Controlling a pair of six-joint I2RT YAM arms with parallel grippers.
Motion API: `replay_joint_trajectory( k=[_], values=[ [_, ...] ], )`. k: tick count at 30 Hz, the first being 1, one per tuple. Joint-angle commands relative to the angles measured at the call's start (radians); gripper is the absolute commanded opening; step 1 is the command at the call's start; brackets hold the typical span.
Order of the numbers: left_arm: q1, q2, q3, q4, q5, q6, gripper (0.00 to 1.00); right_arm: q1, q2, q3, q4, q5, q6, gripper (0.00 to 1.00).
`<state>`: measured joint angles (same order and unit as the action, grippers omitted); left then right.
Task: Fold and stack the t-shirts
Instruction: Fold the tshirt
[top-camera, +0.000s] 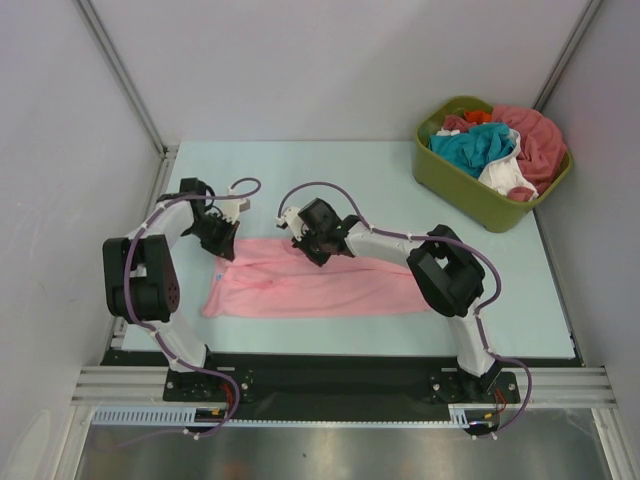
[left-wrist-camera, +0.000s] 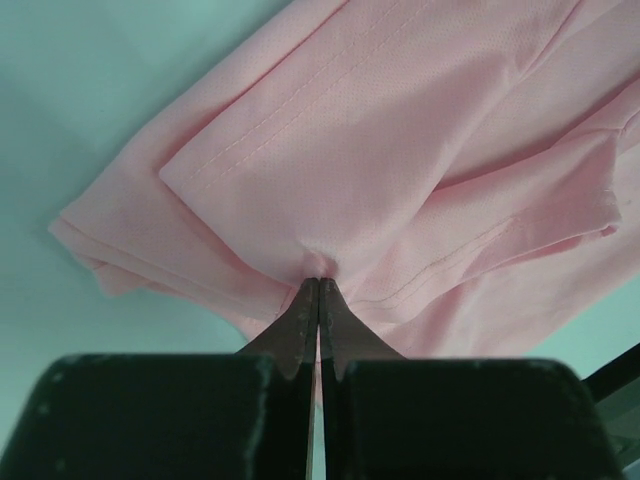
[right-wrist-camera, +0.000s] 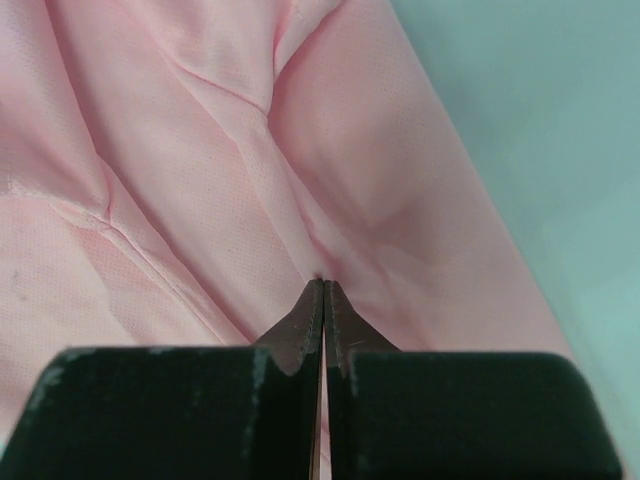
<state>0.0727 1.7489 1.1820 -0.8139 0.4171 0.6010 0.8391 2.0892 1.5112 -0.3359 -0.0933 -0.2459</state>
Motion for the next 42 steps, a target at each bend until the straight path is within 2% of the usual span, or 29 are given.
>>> replay_joint_trajectory(
  k=[1,7,11,20,21,22,24,25,26,29,32,34,38,42],
  values=[
    [0.012,-0.017,0.067,-0.031,-0.008,0.069,0.0,-0.009,-0.057,0.0,-0.002,-0.031,-0.013,0.0],
    [0.036,-0.002,0.117,-0.106,-0.024,0.146,0.0,-0.023,-0.13,-0.049,-0.002,-0.075,-0.023,0.0],
    [0.042,0.0,0.094,-0.136,-0.041,0.177,0.0,-0.021,-0.144,-0.078,-0.011,-0.112,-0.032,0.0],
    [0.041,0.04,0.065,-0.117,-0.046,0.161,0.01,-0.017,-0.106,-0.121,0.023,-0.152,0.008,0.0],
    [0.041,0.041,0.067,-0.119,-0.049,0.163,0.02,-0.017,-0.106,-0.123,0.023,-0.155,0.007,0.0],
    [0.041,0.043,0.068,-0.12,-0.055,0.163,0.1,-0.02,-0.103,-0.124,0.023,-0.154,0.016,0.03],
    [0.041,0.043,0.073,-0.125,-0.072,0.172,0.25,-0.029,-0.109,-0.121,0.02,-0.146,0.025,0.21],
    [0.041,0.038,0.076,-0.137,-0.074,0.175,0.39,-0.032,-0.115,-0.12,0.021,-0.149,0.034,0.3],
    [0.041,0.035,0.09,-0.149,-0.07,0.183,0.44,-0.038,-0.123,-0.114,0.026,-0.164,0.06,0.4],
    [0.045,0.008,0.149,-0.205,-0.025,0.189,0.55,-0.077,-0.178,-0.115,0.05,-0.198,0.135,0.48],
    [0.062,-0.014,0.214,-0.222,0.046,0.149,0.66,-0.145,-0.268,-0.14,0.089,-0.203,0.21,0.52],
    [0.079,-0.015,0.228,-0.162,0.04,0.097,0.68,-0.22,-0.323,-0.158,0.087,-0.171,0.288,0.54],
    [0.081,0.011,0.185,0.022,-0.171,-0.065,0.68,-0.329,-0.36,-0.196,-0.011,-0.022,0.359,0.54],
    [0.072,0.069,0.179,0.111,-0.239,-0.064,0.68,-0.431,-0.385,-0.269,-0.037,0.035,0.381,0.54]
  ],
)
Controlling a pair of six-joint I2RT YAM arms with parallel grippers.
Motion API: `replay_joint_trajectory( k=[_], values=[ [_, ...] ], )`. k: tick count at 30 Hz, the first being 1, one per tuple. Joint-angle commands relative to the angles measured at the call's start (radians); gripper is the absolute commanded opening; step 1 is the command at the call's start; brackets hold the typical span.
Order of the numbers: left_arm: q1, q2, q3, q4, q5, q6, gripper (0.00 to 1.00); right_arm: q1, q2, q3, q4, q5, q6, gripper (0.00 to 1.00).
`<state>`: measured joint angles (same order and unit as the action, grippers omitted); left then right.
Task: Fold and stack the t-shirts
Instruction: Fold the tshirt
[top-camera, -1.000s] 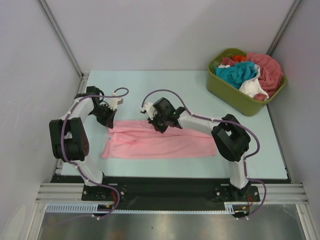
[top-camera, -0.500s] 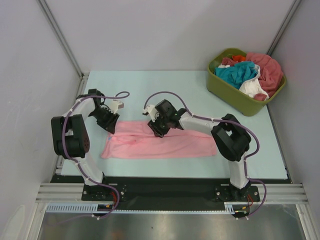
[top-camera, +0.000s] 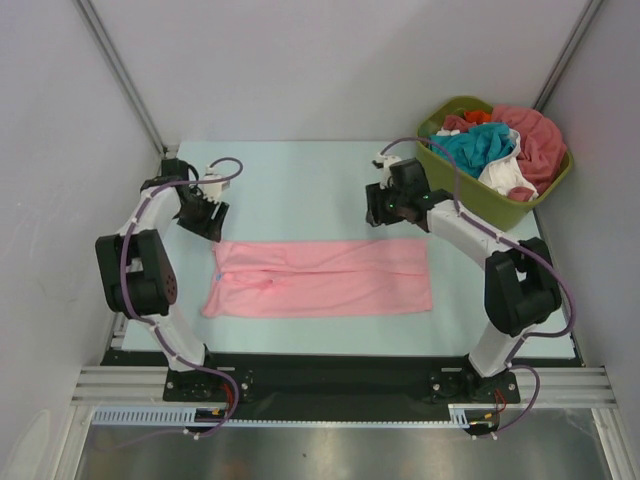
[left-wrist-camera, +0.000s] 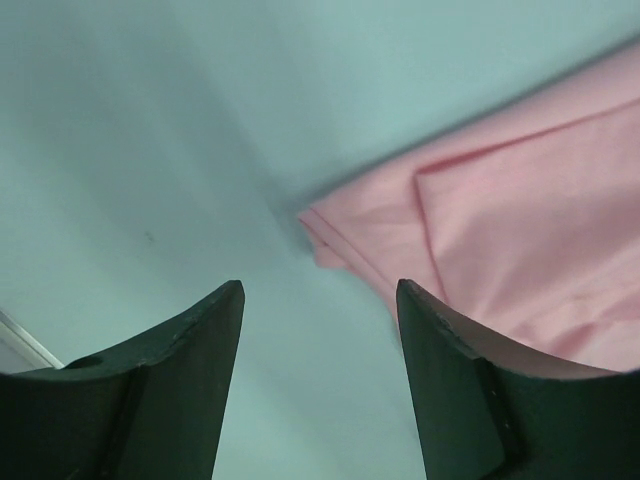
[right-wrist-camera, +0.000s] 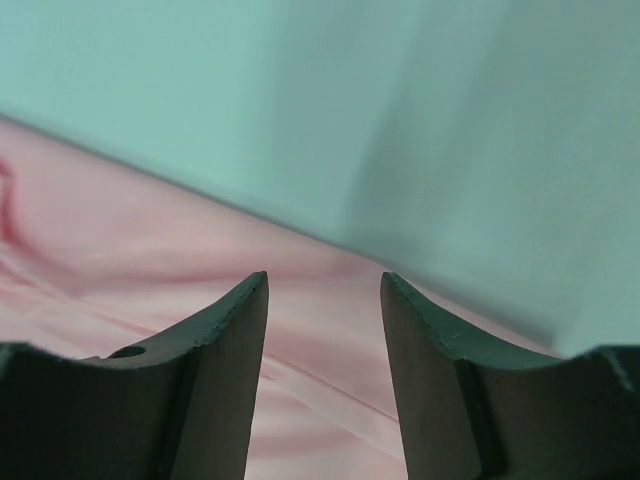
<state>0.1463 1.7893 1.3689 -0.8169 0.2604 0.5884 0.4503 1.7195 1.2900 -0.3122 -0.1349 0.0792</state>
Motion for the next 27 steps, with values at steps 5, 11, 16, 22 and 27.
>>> replay_joint_trajectory(
  k=[5,11,16,22,27],
  values=[
    [-0.034,0.128,-0.01,0.151,-0.186,-0.009,0.69,-0.172,0.072,-0.02,-0.169,0.061,0.051,0.49],
    [-0.036,0.151,-0.044,0.183,-0.178,0.017,0.68,-0.21,0.144,0.029,-0.214,0.092,-0.016,0.51],
    [-0.057,0.137,-0.089,0.176,-0.093,0.045,0.43,-0.248,0.186,0.035,-0.263,0.133,-0.047,0.52],
    [-0.062,0.166,-0.056,0.165,-0.018,-0.002,0.0,-0.26,0.206,0.038,-0.262,0.144,-0.059,0.51],
    [-0.066,0.238,0.097,0.185,-0.085,-0.056,0.0,-0.26,0.227,0.037,-0.269,0.104,-0.07,0.37]
  ],
)
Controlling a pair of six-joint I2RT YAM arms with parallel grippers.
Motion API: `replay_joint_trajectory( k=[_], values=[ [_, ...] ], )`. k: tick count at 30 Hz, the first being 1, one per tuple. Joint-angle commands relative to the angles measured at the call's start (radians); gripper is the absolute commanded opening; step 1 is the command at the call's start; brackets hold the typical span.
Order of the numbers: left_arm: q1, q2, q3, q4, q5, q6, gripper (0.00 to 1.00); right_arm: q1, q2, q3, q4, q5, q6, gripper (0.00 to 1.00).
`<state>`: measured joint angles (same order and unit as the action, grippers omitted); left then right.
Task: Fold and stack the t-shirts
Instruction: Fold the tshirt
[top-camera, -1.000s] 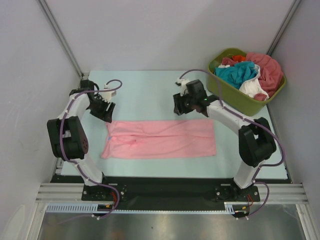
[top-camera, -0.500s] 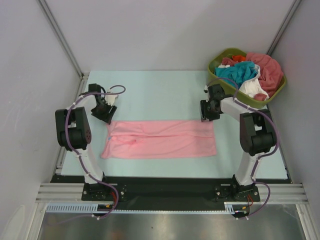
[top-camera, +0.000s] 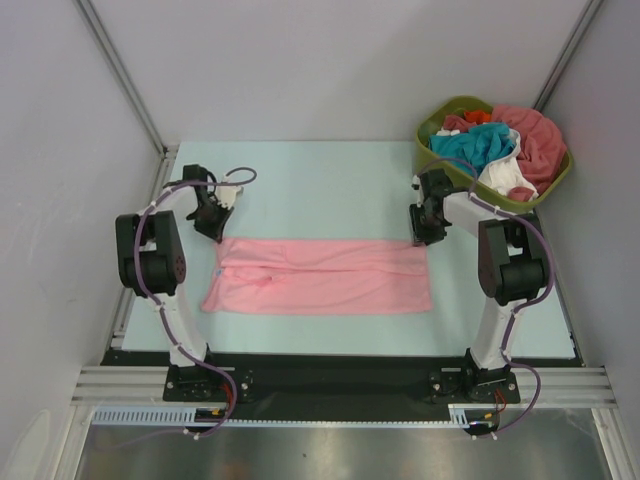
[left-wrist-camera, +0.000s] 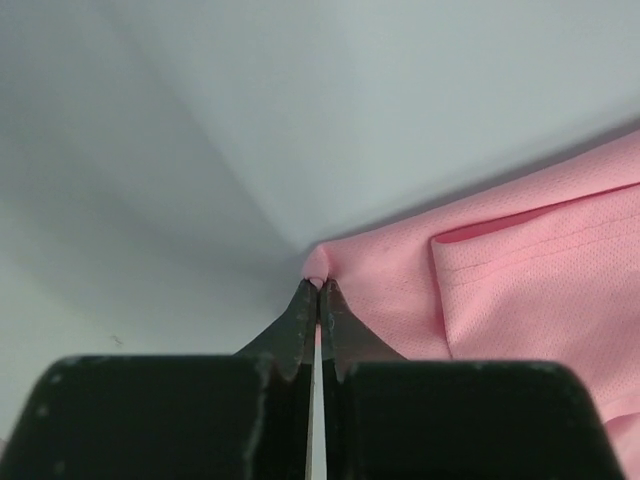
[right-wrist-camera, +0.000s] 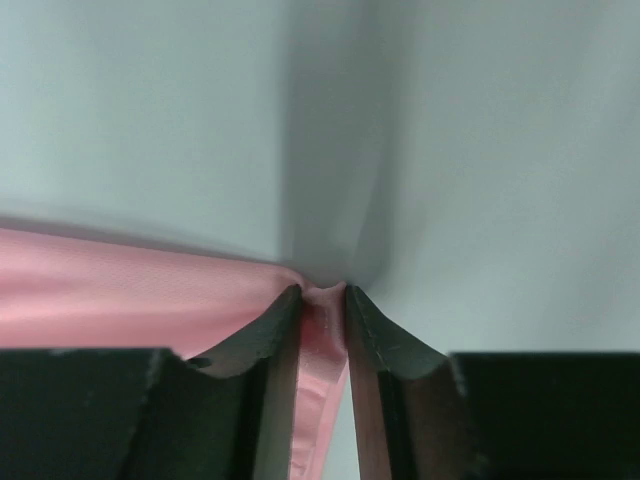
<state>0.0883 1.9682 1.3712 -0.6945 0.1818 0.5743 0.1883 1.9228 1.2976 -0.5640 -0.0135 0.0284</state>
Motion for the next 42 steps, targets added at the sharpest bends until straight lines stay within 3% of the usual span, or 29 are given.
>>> replay_joint_trajectory(
  k=[1,6,16,25,36,38,39,40,41,42],
  values=[
    [-0.01,0.078,0.161,0.061,-0.021,-0.053,0.0,0.003,0.022,0.025,-0.019,-0.034,-0.016,0.27],
    [-0.035,0.21,0.348,0.061,-0.07,-0.071,0.0,0.023,0.005,-0.001,-0.022,-0.077,0.014,0.16],
    [-0.143,0.518,0.918,0.067,-0.076,-0.108,0.0,0.079,-0.03,-0.15,-0.03,-0.252,0.175,0.06],
    [-0.249,0.598,0.951,0.211,-0.076,-0.034,0.0,0.217,-0.097,-0.329,-0.053,-0.396,0.26,0.03],
    [-0.279,0.655,0.976,0.394,-0.291,0.007,0.01,0.26,-0.196,-0.419,-0.126,-0.401,0.266,0.04],
    [-0.28,0.653,0.976,0.417,-0.298,0.007,0.05,0.257,-0.194,-0.413,-0.132,-0.392,0.265,0.06],
    [-0.28,0.655,0.976,0.423,-0.304,0.004,0.09,0.255,-0.193,-0.409,-0.138,-0.382,0.263,0.12],
    [-0.28,0.649,0.98,0.426,-0.303,-0.001,0.17,0.249,-0.194,-0.406,-0.143,-0.37,0.265,0.16],
    [-0.28,0.647,0.985,0.421,-0.3,-0.004,0.35,0.243,-0.194,-0.402,-0.152,-0.361,0.262,0.21],
    [-0.279,0.64,0.985,0.421,-0.297,-0.014,0.44,0.235,-0.199,-0.396,-0.154,-0.361,0.262,0.3]
  ],
)
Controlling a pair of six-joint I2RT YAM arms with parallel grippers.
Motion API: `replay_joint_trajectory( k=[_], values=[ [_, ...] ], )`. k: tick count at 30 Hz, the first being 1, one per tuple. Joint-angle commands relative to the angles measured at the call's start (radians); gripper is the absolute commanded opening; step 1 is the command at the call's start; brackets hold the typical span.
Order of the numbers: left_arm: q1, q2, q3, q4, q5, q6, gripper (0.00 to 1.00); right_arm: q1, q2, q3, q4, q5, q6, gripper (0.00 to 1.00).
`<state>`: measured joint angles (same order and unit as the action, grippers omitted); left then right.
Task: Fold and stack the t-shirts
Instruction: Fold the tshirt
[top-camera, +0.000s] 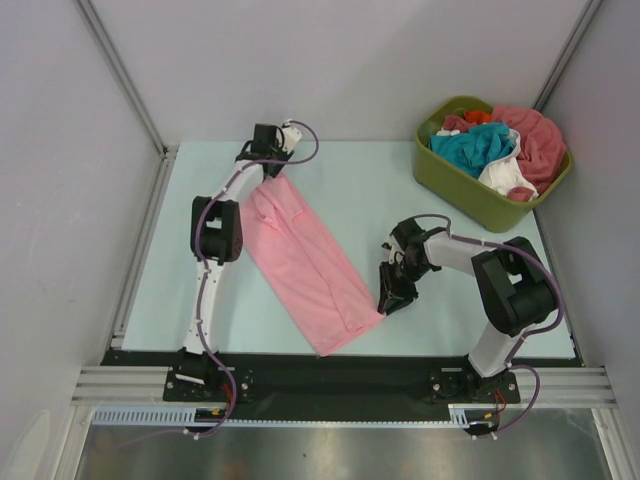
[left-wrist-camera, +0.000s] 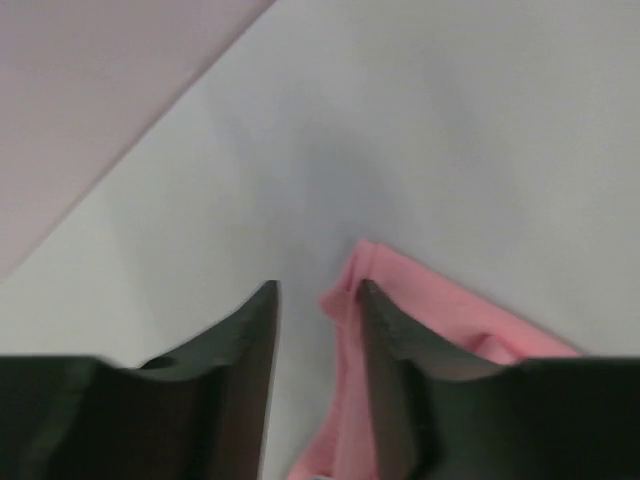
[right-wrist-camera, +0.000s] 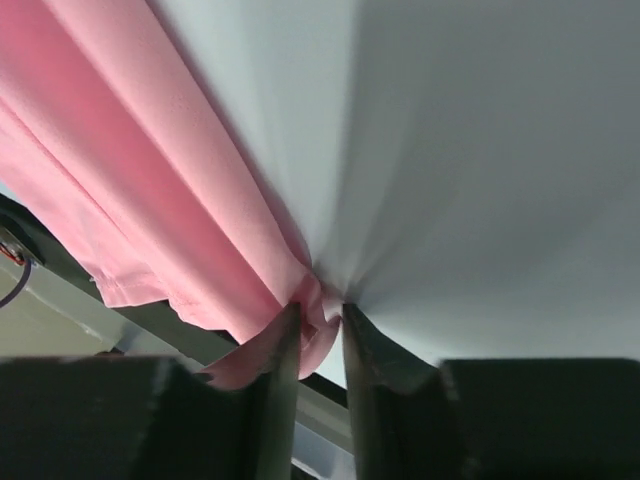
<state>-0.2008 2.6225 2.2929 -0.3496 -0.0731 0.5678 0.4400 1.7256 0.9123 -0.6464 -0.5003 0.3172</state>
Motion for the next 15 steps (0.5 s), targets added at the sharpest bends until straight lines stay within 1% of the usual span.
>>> replay_joint_trajectory(
  k=[1,2,4,5,7,9,10,11,12,13,14,15],
  values=[
    [0.009,-0.022,0.062,0.072,-0.039,-0.012,0.53,-0.027,-0.011,-0.004,-0.075,0.129,-0.029,0.32],
    [0.009,-0.044,0.059,0.067,-0.037,-0.017,0.63,-0.03,-0.017,0.005,-0.085,0.14,-0.03,0.33],
    [0.011,-0.076,0.045,0.049,-0.019,-0.035,0.69,-0.041,-0.038,0.042,-0.098,0.157,-0.036,0.34],
    [0.009,-0.117,0.036,0.046,-0.01,-0.046,0.71,-0.056,-0.044,0.054,-0.102,0.172,-0.036,0.34],
    [0.009,-0.16,0.007,0.022,0.022,-0.062,0.73,-0.064,-0.061,0.091,-0.102,0.184,-0.038,0.34],
    [0.009,-0.241,-0.016,-0.018,0.062,-0.103,0.73,-0.06,-0.07,0.111,-0.09,0.204,-0.049,0.34],
    [0.009,-0.277,-0.03,-0.07,0.15,-0.118,0.73,-0.054,-0.075,0.117,-0.087,0.21,-0.053,0.34],
    [0.011,-0.312,-0.048,-0.098,0.198,-0.131,0.72,-0.049,-0.084,0.115,-0.079,0.212,-0.053,0.34],
    [0.009,-0.396,-0.105,-0.126,0.261,-0.155,0.71,-0.046,-0.093,0.109,-0.073,0.207,-0.053,0.35],
    [0.009,-0.442,-0.146,-0.175,0.322,-0.161,0.7,-0.044,-0.101,0.1,-0.064,0.201,-0.05,0.36],
    [0.002,-0.491,-0.194,-0.198,0.443,-0.155,0.66,-0.041,-0.124,0.077,-0.044,0.198,-0.044,0.37],
    [-0.006,-0.606,-0.307,-0.221,0.485,-0.138,0.65,-0.032,-0.136,0.062,-0.033,0.201,-0.04,0.39]
  ],
)
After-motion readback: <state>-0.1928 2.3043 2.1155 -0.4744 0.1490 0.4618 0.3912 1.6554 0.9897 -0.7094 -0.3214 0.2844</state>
